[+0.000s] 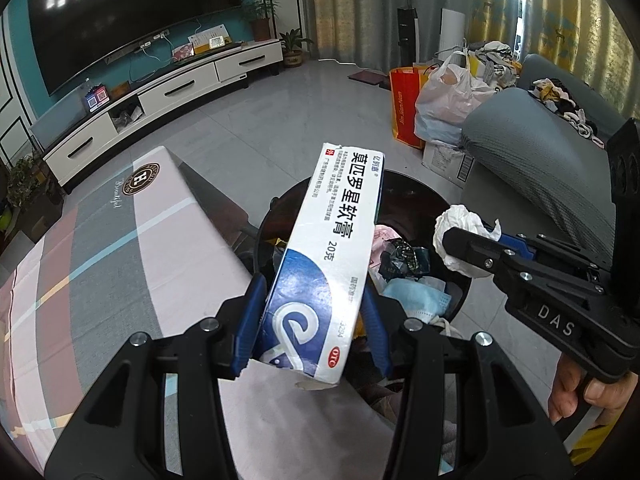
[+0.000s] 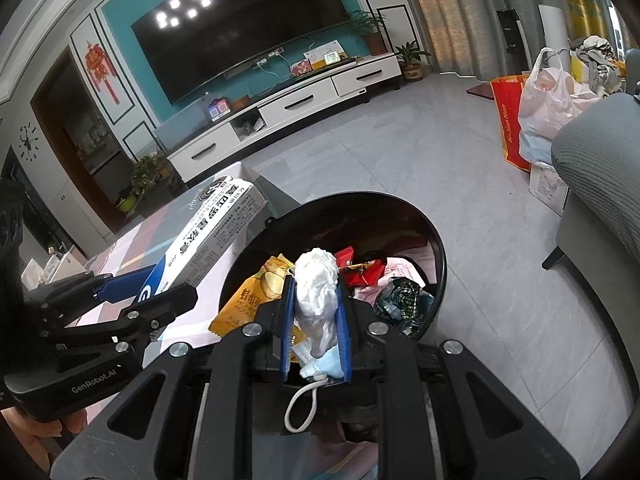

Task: Collect trash
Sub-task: 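Carry the medicine box and white tissue over the black bin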

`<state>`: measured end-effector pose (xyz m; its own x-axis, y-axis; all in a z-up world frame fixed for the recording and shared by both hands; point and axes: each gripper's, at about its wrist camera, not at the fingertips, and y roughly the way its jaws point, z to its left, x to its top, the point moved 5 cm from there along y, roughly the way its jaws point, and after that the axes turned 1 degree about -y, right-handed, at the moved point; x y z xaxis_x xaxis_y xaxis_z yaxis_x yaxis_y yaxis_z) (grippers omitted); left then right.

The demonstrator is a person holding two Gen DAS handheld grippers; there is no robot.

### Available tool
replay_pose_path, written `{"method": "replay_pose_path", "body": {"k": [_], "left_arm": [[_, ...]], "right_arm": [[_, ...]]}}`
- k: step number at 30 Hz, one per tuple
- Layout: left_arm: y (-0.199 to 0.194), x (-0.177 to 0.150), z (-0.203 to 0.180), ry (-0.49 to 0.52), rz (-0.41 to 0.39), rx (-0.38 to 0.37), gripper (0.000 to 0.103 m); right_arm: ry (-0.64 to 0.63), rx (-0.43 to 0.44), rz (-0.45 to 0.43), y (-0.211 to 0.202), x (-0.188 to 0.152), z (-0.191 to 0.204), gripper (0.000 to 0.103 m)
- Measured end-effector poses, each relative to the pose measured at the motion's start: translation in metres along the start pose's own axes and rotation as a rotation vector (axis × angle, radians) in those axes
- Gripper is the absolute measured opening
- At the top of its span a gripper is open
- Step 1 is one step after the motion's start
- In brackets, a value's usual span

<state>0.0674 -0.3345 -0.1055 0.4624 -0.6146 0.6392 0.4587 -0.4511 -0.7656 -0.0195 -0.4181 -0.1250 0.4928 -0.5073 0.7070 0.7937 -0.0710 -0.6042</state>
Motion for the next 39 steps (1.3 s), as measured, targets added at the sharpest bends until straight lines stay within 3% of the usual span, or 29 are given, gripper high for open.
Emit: {"method": "replay_pose_path", "body": {"k": [22,39], "left_arm": [[0.046,0.000,-0.005,0.020,0.075,0.004,0.048],[0.058,-0.002,-0.003,0.015,0.102,0.007,0.048]], "right_arm": [[0.031,-0.028,0.077,0.039,0.006,-0.008,0.019],[0.039,-0.039,0.111,0.054,0.005,-0.010,0.020]]}}
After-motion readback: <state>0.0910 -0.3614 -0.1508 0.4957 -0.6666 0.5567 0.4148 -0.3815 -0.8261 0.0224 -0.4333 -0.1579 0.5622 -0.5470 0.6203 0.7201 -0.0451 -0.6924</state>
